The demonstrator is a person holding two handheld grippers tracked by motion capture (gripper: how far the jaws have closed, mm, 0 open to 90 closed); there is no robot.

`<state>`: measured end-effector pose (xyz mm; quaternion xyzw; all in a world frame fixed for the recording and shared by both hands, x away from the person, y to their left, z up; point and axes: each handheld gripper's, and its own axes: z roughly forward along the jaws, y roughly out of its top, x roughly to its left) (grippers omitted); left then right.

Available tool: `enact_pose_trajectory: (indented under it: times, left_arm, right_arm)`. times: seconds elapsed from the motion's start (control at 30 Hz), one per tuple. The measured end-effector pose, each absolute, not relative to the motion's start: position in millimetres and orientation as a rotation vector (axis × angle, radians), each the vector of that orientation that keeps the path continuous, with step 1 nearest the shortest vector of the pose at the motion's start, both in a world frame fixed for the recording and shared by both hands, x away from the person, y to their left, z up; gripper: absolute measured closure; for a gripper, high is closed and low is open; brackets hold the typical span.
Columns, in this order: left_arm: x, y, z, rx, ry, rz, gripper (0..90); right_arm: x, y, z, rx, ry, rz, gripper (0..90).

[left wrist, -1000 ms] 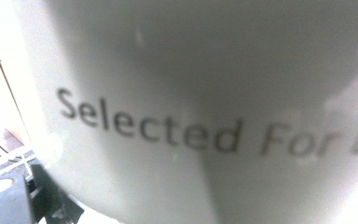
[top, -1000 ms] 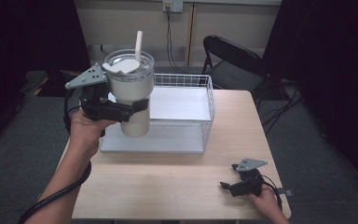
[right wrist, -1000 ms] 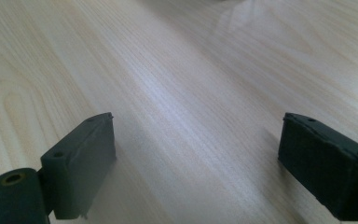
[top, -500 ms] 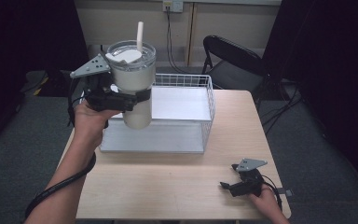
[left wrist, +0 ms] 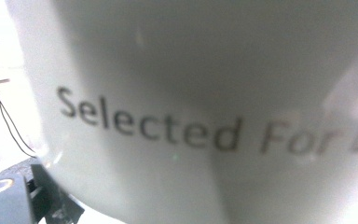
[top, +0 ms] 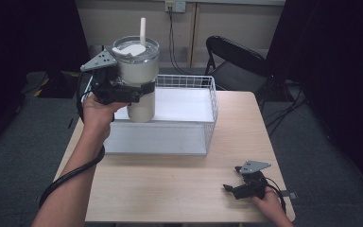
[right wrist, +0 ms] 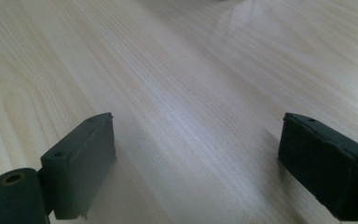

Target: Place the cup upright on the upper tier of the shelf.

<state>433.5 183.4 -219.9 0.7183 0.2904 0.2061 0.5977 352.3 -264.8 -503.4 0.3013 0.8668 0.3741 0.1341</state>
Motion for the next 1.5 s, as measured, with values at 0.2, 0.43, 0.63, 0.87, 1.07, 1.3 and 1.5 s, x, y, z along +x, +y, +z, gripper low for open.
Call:
enact_pose_trajectory:
  times: [0.2, 0.43, 0.63, 0.87, 1.07, 1.3, 1.5]
  left_arm:
    - [446, 181, -224, 1.652, 0.691, 0.481, 7.1]
    - [458, 177, -232, 1.648, 0.715, 0.501, 7.1]
    - [468, 174, -237, 1.645, 0.74, 0.525, 7.1]
    - [476, 171, -243, 1.646, 0.759, 0.552, 7.0]
    - [480, 172, -252, 1.64, 0.771, 0.589, 7.0]
    - [479, 175, -257, 1.623, 0.745, 0.6, 7.0]
    - [476, 180, -260, 1.602, 0.753, 0.589, 6.9]
  right_arm:
    - [352, -265, -503, 0.873, 2.512, 1.084, 10.5]
    - [352, -265, -503, 0.873, 2.512, 1.086, 10.5]
    - [352, -265, -503, 0.873, 2.512, 1.085, 10.4]
    - [352, -265, -503, 0.873, 2.513, 1.085, 10.5]
    - [352, -265, -503, 0.873, 2.512, 1.085, 10.4]
    - [352, -265, -503, 0.873, 2.512, 1.086, 10.5]
    - [352, -265, -503, 0.874, 2.511, 1.086, 10.5]
